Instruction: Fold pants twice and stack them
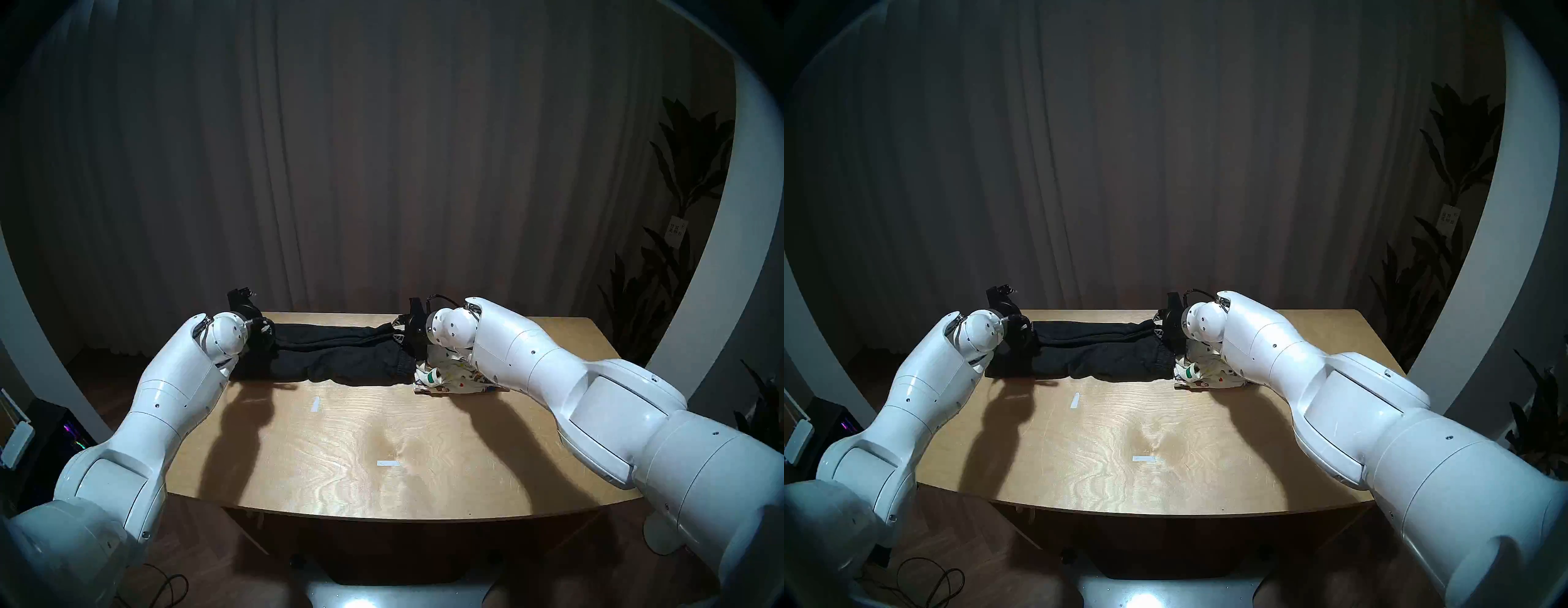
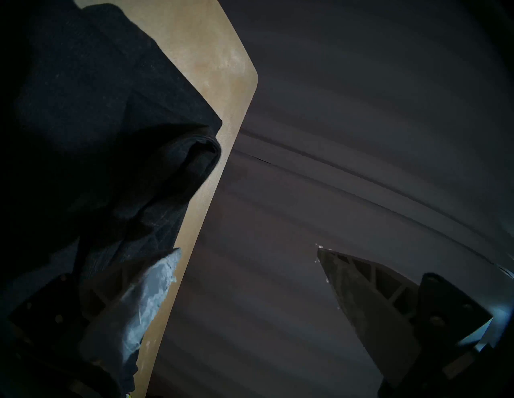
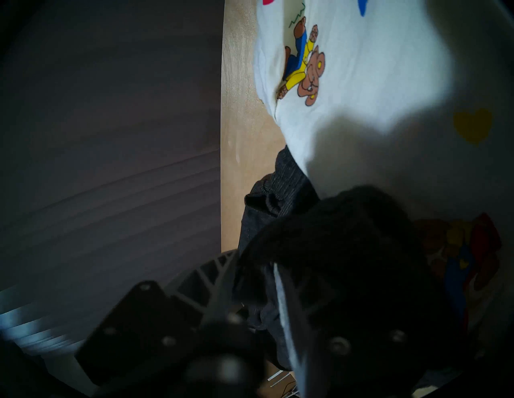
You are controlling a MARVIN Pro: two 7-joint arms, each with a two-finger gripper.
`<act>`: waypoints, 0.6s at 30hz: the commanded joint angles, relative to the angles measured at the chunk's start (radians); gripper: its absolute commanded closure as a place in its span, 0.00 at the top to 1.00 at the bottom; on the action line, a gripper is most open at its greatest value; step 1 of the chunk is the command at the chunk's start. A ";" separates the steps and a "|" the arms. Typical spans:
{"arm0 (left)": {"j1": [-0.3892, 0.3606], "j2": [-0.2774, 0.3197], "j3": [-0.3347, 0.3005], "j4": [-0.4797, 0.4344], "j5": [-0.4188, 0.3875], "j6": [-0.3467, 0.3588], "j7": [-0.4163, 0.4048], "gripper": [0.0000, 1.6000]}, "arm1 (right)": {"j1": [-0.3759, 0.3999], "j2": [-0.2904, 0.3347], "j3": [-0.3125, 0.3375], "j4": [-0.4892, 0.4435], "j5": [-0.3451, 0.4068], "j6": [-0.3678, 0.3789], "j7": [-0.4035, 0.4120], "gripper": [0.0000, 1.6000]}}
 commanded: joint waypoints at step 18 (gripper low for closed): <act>-0.148 0.079 -0.051 0.123 0.057 0.020 -0.048 1.00 | 0.077 -0.019 0.031 0.022 0.001 -0.062 0.041 0.41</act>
